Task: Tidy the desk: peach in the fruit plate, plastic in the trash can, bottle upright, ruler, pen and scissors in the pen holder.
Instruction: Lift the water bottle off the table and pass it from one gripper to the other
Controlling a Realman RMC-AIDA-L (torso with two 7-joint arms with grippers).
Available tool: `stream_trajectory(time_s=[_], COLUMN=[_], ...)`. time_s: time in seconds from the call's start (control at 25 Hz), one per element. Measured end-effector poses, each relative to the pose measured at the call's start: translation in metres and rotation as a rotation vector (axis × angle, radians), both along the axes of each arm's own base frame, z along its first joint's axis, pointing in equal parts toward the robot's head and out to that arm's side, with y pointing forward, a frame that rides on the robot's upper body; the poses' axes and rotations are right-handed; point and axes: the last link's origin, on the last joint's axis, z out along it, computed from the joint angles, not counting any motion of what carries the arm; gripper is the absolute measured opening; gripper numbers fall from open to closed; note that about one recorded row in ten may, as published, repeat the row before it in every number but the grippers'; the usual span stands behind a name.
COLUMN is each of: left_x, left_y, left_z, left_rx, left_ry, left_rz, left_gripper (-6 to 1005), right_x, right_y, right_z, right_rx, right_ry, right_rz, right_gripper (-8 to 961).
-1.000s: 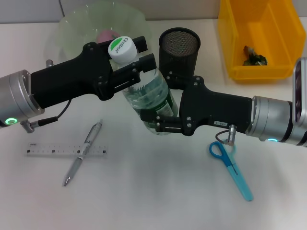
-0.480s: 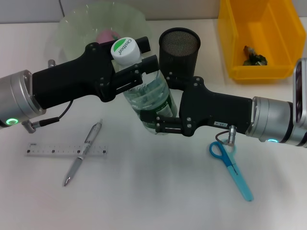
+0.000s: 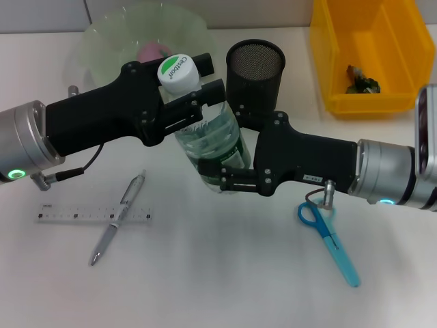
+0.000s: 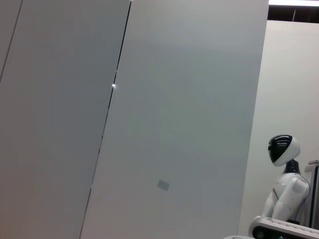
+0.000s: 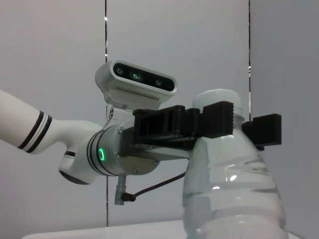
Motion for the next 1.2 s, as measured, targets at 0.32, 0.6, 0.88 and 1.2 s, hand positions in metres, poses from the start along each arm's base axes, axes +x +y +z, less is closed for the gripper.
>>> stream_trajectory(time_s=[0.32,0.6,0.88,1.2], left_x=[0.001,-0.001,-0.001,0.001], left_y=[-0.001,-0.002,0.003,0.008], left_z=[0.001,0.001,0.004,0.011], left_rx=[-0.004,-0.006,-0.026,0.009], left_ry=[-0.005,-0.007,-0.018,-0.031], left_rz=[-0.003,0.003,0.040,0.041], left_gripper=[451,450,450,449], right_x=[-0.003,-0.002,-0.003,0.001], right_y=[0.012,0.012,0.008,0.007], right_z=[-0.003,-0.003,-0.002,-0.003], right_rx=[-0.064,-0.059,-0.046,-0.042], right_ry=[-0.017,-0.017,-0.010,-0.018], right_rz=[-0.102,-0.100,-0.065,-0.076], right_gripper=[847,851,850,850])
